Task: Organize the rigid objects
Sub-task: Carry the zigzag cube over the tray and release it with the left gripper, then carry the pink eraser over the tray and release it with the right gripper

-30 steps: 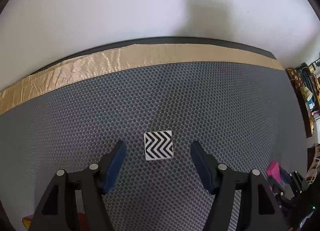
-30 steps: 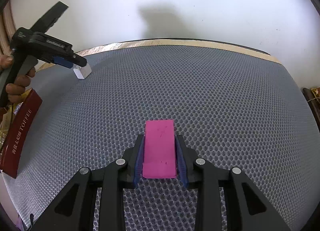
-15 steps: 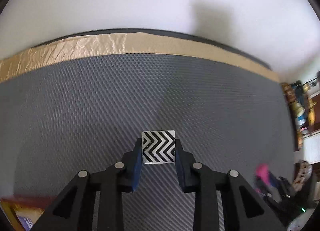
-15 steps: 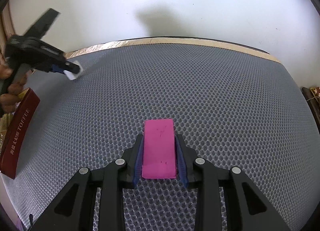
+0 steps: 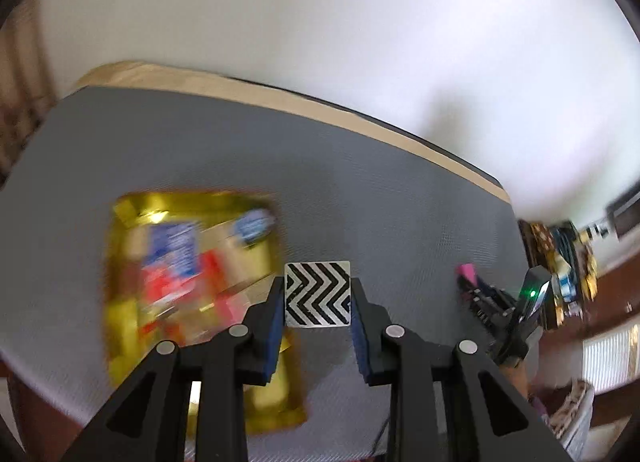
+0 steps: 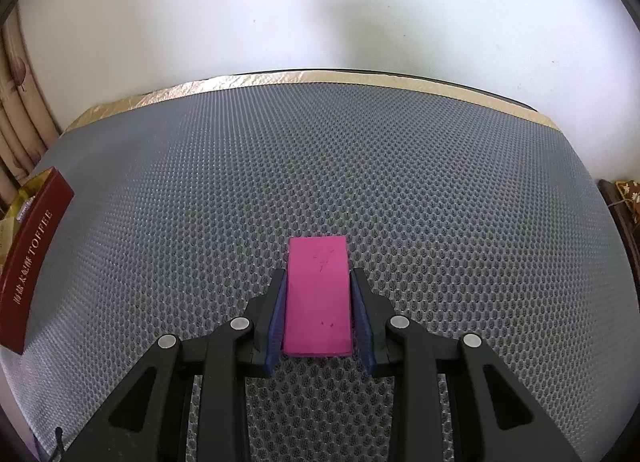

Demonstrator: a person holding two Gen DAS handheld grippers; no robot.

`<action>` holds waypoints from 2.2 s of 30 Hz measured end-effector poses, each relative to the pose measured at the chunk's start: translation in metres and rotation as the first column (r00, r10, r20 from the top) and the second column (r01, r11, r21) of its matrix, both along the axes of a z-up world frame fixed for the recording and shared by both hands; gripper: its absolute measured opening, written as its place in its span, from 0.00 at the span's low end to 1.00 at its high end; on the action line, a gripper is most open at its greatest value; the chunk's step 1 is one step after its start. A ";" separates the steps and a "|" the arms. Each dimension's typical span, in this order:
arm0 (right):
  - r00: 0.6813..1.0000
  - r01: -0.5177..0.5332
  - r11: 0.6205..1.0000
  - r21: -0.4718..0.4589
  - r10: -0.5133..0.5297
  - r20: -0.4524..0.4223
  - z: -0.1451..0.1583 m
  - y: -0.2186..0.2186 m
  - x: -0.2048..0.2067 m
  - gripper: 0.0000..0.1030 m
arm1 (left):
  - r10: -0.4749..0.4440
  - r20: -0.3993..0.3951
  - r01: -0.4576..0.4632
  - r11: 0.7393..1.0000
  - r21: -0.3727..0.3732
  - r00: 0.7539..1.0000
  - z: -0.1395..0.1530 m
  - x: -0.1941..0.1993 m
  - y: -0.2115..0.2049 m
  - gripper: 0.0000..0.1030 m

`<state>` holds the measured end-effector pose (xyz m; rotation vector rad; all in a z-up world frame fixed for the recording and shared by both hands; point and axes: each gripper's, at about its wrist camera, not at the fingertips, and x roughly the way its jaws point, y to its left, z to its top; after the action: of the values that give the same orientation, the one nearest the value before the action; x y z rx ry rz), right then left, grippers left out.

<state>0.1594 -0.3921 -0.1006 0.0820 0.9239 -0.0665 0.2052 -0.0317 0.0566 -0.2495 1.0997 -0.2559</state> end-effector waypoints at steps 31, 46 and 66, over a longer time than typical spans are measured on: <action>0.999 0.039 0.999 -0.029 -0.039 -0.031 0.002 0.025 0.002 0.29 | 0.111 -0.083 -0.079 0.946 0.315 0.990 -0.103 -0.039 0.081 0.35; 0.998 0.057 0.998 0.002 -0.057 -0.027 0.002 0.014 -0.002 0.28 | 0.176 0.227 -0.248 0.905 0.346 0.958 -0.055 -0.126 0.070 0.40; 0.999 -0.036 0.990 0.136 0.035 0.014 0.064 0.056 -0.035 0.27 | 0.299 0.252 -0.366 0.885 0.288 0.920 -0.069 -0.155 0.113 0.50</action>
<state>0.1240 -0.3361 -0.0369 0.1921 0.9174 0.0303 0.0498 0.0817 -0.0122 -0.1062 0.8629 0.2116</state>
